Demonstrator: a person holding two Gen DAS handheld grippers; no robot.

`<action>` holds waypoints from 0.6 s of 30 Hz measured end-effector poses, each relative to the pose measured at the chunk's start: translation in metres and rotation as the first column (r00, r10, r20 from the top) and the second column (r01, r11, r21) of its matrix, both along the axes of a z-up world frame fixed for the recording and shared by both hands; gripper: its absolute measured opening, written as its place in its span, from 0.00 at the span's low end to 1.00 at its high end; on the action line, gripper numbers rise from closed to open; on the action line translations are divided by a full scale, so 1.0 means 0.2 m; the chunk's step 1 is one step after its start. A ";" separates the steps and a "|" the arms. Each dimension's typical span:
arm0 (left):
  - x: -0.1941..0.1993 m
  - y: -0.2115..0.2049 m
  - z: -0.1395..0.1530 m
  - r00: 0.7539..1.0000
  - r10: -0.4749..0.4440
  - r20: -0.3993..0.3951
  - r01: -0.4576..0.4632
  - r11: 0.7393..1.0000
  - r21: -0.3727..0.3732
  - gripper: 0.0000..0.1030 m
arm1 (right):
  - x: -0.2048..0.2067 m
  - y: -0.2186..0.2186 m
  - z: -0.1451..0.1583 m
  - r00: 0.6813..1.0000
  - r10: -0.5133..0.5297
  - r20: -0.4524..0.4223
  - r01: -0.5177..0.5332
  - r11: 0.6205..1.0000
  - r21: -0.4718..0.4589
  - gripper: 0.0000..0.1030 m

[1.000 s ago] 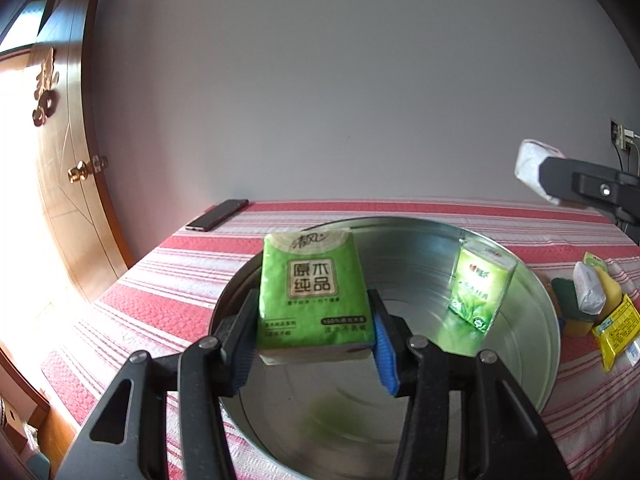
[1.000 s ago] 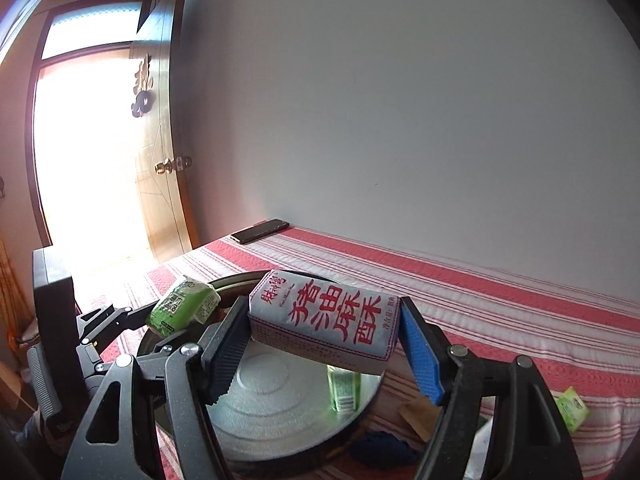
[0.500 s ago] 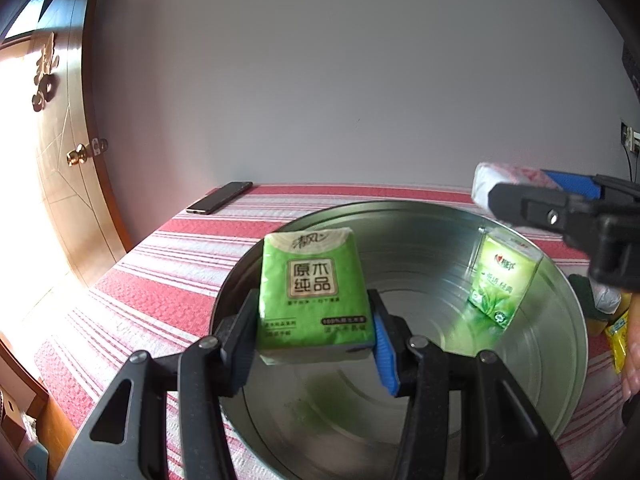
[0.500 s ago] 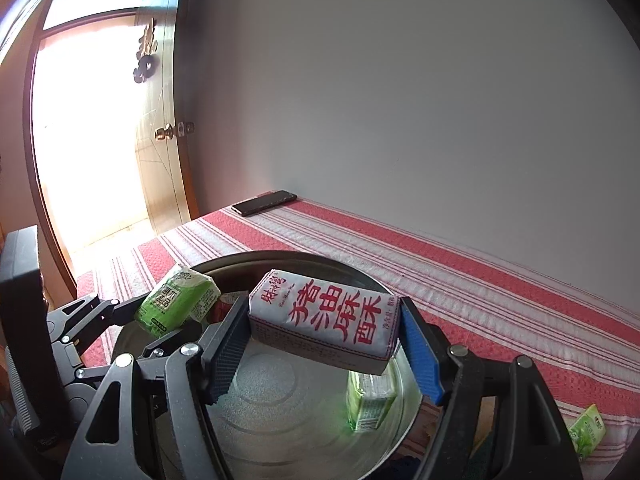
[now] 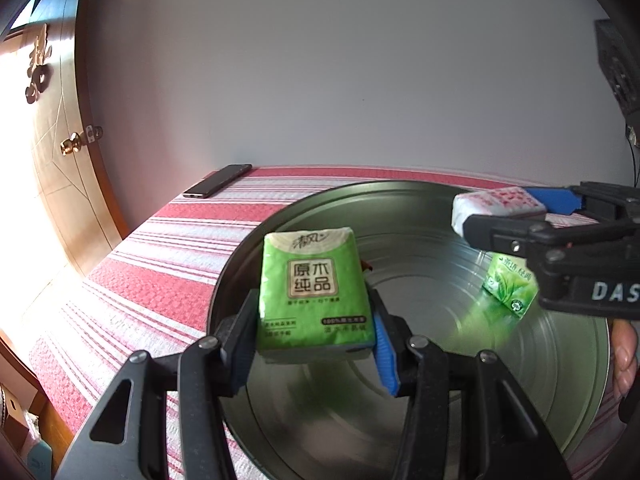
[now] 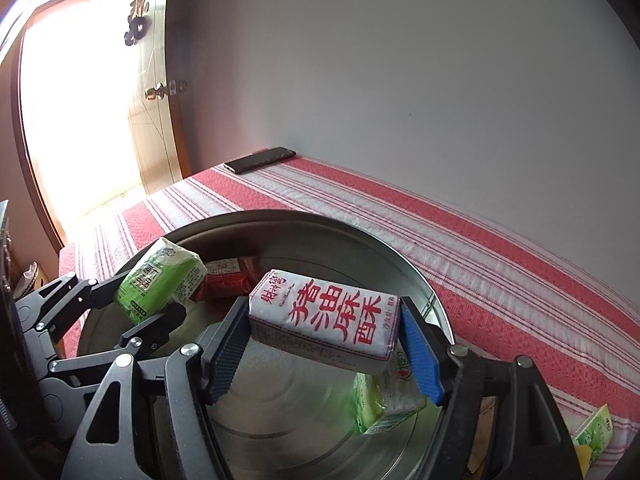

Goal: Organize objects
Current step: 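Open the left tool dropping the green pack into the tin while the right tool releases the white box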

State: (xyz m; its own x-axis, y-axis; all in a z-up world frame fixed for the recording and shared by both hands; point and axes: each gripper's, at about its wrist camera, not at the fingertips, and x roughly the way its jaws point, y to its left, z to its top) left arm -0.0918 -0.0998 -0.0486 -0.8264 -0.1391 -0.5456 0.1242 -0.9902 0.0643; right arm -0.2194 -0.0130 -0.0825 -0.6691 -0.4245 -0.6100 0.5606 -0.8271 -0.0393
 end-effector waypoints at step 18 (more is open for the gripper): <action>-0.02 0.02 -0.02 1.000 -0.009 0.007 0.009 1.000 -0.022 0.49 | 0.01 -0.22 -0.04 0.997 0.075 0.035 -0.080 0.976 0.203 0.71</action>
State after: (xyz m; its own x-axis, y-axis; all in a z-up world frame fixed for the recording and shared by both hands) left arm -0.0965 -0.0949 -0.0534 -0.8236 -0.1439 -0.5486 0.1149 -0.9896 0.0871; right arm -0.2167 -0.0577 -0.0896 -0.6211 -0.3389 -0.7067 0.6259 -0.7572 -0.1869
